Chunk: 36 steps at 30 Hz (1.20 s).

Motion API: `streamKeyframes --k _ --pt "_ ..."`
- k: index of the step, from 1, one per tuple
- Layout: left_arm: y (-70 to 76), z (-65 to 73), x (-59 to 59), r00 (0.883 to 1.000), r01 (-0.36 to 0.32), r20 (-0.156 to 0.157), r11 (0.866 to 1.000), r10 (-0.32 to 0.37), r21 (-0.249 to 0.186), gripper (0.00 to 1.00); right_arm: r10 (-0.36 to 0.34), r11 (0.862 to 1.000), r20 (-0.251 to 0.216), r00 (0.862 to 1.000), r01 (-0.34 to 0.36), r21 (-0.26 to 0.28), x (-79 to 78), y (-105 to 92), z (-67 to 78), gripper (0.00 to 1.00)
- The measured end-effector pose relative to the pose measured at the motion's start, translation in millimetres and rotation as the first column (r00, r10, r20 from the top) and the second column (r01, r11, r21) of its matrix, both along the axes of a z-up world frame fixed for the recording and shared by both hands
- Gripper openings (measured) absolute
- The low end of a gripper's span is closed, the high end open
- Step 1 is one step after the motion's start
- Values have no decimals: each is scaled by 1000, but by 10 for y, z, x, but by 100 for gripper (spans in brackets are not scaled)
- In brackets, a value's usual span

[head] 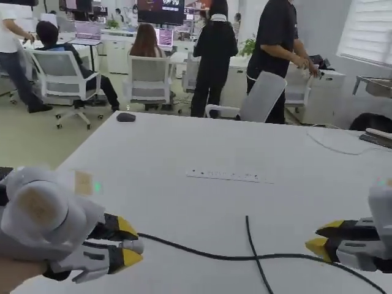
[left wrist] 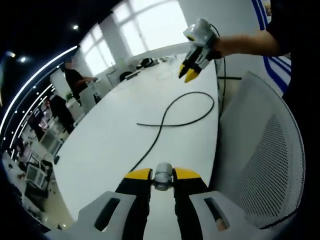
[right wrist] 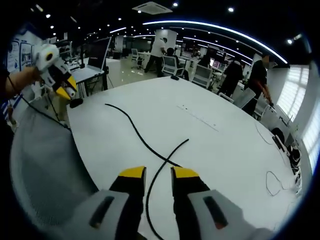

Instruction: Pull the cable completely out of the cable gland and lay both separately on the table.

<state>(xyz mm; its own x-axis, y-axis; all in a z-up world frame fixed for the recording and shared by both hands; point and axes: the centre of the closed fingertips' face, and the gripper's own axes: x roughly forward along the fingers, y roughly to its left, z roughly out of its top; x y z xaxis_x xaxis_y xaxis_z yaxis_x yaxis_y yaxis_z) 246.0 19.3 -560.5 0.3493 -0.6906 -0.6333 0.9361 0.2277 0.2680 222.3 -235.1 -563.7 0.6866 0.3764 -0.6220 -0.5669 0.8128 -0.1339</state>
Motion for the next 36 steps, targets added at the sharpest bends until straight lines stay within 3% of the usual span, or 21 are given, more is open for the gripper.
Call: streamKeyframes --k 3,5,6,9,11,13,15,17,20,21,22,23,25,27,32,36 --pt "-30 -194 119 999 35 -27 999 -35 5 18 1 1000 18 1000 -1 -24 -359 46 54 19" --pt "-4 -330 180 998 52 -32 998 -50 45 18 -2 999 29 1000 4 -47 -508 65 92 20" --pt "9 -417 254 998 69 -12 995 -68 71 18 -4 999 32 999 5 -48 -608 92 123 20" --pt "-75 -572 335 996 88 -17 994 -87 62 18 -52 997 69 996 55 -48 -790 105 239 19" --pt "-118 -729 381 996 84 -41 993 -81 77 18 -66 996 86 994 71 -51 -871 120 297 19" --pt "-183 -870 370 992 98 -80 992 -92 75 18 -112 994 111 987 113 -2 -937 150 384 19" --pt "-241 -1088 345 985 110 -141 989 -96 95 18 -143 989 110 984 140 36 -996 183 430 19" --pt "-290 -1298 331 979 143 -165 980 -119 139 18 -146 989 131 981 141 48 -1011 223 473 18" --pt "-370 -1541 316 970 186 -189 966 -152 178 18 -150 988 121 981 146 40 -1008 244 444 18" --pt "-399 -1622 303 965 195 -210 963 -155 184 18 -154 988 120 981 151 38 -1008 241 441 18" --pt "-429 -1658 303 962 199 -222 964 -158 178 18 -158 987 114 981 155 41 -1011 239 435 18" --pt "-468 -1711 270 953 176 -273 972 -128 157 18 -164 986 111 980 160 45 -1016 238 434 18" --pt "-531 -1761 294 952 177 -276 974 -132 143 18 -169 985 114 979 165 49 -1020 242 439 18" --pt "-576 -1810 269 943 177 -306 975 -130 131 18 -175 984 110 978 170 49 -1029 238 435 18" --pt "-610 -1921 216 934 222 -317 962 -163 159 18 -198 980 105 975 193 54 -1061 203 431 18" --pt "-603 -1931 246 932 196 -333 971 -141 139 18 -203 979 103 974 197 59 -1083 213 433 18"
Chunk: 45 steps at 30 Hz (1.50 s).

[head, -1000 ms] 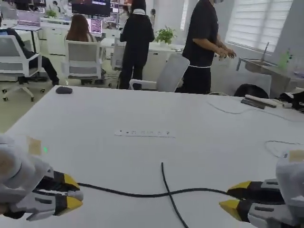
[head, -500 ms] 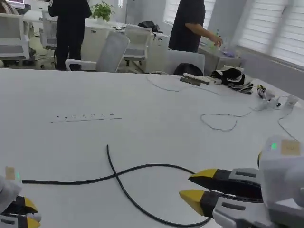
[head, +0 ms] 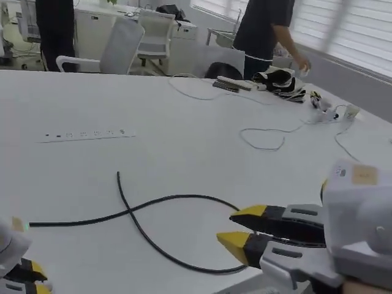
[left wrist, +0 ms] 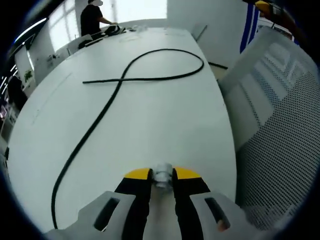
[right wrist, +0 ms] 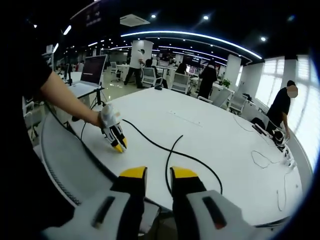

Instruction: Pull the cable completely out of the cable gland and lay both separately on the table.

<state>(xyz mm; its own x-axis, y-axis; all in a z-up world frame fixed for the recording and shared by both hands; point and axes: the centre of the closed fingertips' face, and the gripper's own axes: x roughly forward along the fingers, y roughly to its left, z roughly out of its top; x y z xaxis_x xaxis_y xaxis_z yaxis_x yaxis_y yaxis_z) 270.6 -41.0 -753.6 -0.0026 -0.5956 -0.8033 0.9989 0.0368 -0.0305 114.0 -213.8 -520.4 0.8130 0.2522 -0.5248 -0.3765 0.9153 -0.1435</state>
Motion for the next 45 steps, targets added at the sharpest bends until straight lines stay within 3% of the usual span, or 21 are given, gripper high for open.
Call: streamKeyframes --k 1,6,12,17,20,21,22,23,25,28,29,30,31,34,37,38,41,44,45 --pt "-5 10 -6 1000 -12 -17 1000 12 -12 18 1 1000 -1 1000 -1 -2 -3 0 0 18" --pt "0 12 -21 999 -28 -38 1000 27 -15 27 -10 1000 10 1000 10 2 -13 -40 33 18" --pt "59 121 -3 998 -57 -16 998 57 -8 37 4 1000 14 1000 -5 5 -28 -18 39 19" --pt "126 367 -26 997 -80 -14 996 79 -34 41 37 999 -2 999 -37 0 -62 35 -1 20" --pt "160 641 -123 993 -117 -37 990 115 -72 41 65 998 -19 998 -65 6 -71 77 -46 21" --pt "179 718 -126 991 -130 -21 988 129 -81 41 72 997 -24 997 -72 6 -68 84 -63 21" --pt "224 866 -36 983 -165 61 980 172 -106 40 83 997 -36 996 -83 7 -65 100 -108 22" --pt "227 967 -58 982 -163 69 977 174 -138 37 93 996 -42 995 -92 4 -66 112 -147 22" --pt "292 1136 -155 978 -198 29 968 205 -155 38 128 992 -77 989 -129 -2 -93 156 -285 21" --pt "428 1327 -191 967 -230 74 959 244 -166 38 145 989 -105 984 -145 6 -101 191 -429 22" --pt "541 1393 -185 957 -239 131 960 258 -144 35 154 988 -122 980 -154 9 -109 213 -491 22" --pt "588 1437 -208 952 -247 147 958 268 -143 35 164 986 -143 976 -164 10 -121 224 -514 20" --pt "650 1496 -278 950 -256 143 956 276 -143 37 170 984 -85 982 -165 63 -43 281 -465 17" --pt "806 1628 -420 942 -285 138 947 305 -147 38 181 983 -106 978 -177 48 6 245 -463 20" --pt "961 1734 -562 924 -343 118 925 363 -163 39 216 976 -125 968 -213 37 -27 306 -533 20" --pt "1009 1787 -645 913 -375 96 909 396 -181 39 222 975 -135 966 -219 37 -21 316 -553 21" --pt "1152 1858 -755 880 -442 81 868 468 -225 39 230 973 -145 962 -225 52 38 359 -602 23" --pt "1361 1834 -805 827 -511 124 825 549 -242 40 226 973 -153 962 -215 85 71 399 -649 23" --pt "1423 1814 -841 804 -540 120 800 582 -261 40 224 973 -155 962 -211 92 80 403 -669 23"
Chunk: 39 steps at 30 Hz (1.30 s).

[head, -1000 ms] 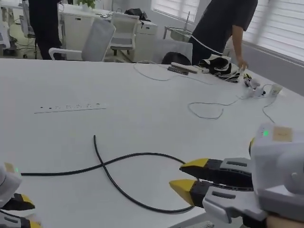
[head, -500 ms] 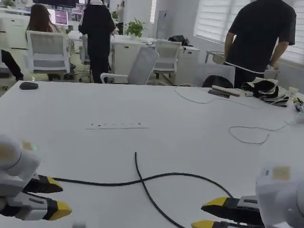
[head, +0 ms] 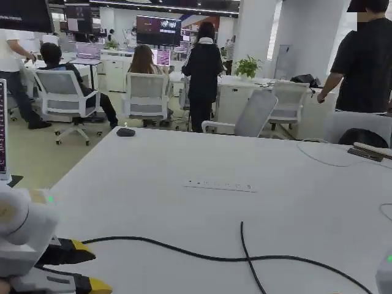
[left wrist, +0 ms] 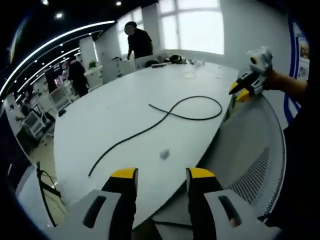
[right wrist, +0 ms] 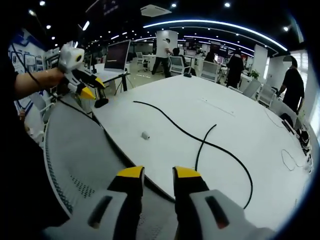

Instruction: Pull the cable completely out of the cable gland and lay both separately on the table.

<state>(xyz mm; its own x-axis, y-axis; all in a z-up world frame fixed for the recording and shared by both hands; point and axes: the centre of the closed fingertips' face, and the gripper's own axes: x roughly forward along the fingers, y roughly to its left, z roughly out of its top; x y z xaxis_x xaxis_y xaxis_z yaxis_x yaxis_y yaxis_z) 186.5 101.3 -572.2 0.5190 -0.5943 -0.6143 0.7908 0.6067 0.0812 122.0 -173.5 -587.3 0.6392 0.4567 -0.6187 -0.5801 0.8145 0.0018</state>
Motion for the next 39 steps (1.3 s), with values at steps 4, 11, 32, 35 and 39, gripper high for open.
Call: streamKeyframes --k 4,11,32,35,39 --pt "156 -72 -50 987 -161 -19 981 160 -105 41 -22 1000 -11 1000 22 18 13 -14 -45 23" --pt "299 -99 54 944 -329 -47 916 327 -229 41 -76 995 -23 997 78 56 63 -52 -97 24" --pt "263 -159 102 937 -350 -83 907 340 -234 39 -91 994 -74 993 96 57 128 15 -263 27" --pt "251 -163 93 939 -343 -85 911 333 -230 38 -83 995 -80 993 87 49 122 18 -281 27" --pt "247 -170 97 940 -341 -88 912 330 -227 38 -86 995 -86 993 91 49 124 16 -305 27"
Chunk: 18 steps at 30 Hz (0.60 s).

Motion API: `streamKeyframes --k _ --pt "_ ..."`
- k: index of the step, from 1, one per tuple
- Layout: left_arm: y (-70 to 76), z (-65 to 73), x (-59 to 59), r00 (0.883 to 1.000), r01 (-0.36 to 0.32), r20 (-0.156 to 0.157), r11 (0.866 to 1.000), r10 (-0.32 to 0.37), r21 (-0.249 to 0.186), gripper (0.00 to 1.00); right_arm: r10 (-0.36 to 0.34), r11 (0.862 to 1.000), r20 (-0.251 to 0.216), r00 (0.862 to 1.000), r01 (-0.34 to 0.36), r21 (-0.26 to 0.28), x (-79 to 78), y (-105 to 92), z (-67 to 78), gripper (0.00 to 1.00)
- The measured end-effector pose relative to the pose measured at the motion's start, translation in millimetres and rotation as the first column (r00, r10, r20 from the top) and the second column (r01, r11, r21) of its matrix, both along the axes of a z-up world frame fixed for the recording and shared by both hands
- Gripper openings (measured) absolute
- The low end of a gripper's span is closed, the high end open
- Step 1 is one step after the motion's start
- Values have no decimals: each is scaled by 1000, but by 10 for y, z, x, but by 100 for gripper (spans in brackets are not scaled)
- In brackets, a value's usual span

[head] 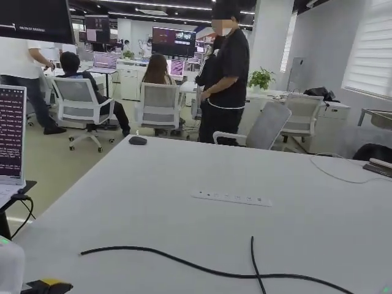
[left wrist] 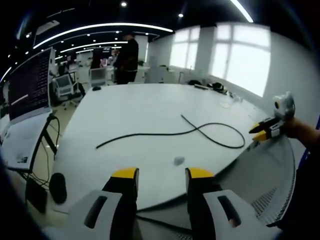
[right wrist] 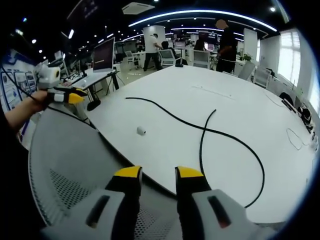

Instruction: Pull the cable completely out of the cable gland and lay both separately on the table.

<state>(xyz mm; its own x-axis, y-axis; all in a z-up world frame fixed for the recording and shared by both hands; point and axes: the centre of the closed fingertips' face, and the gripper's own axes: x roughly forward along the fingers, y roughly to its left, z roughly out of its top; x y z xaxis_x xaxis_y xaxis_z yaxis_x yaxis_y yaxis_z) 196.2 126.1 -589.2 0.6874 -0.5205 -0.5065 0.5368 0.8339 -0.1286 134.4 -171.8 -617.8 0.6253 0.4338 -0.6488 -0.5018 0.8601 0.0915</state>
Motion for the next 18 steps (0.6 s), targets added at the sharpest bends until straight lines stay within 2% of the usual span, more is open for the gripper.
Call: streamKeyframes --k 18 --pt "-45 -58 36 1000 10 -14 1000 -9 18 38 15 1000 -11 1000 -15 -9 2 25 -41 26"
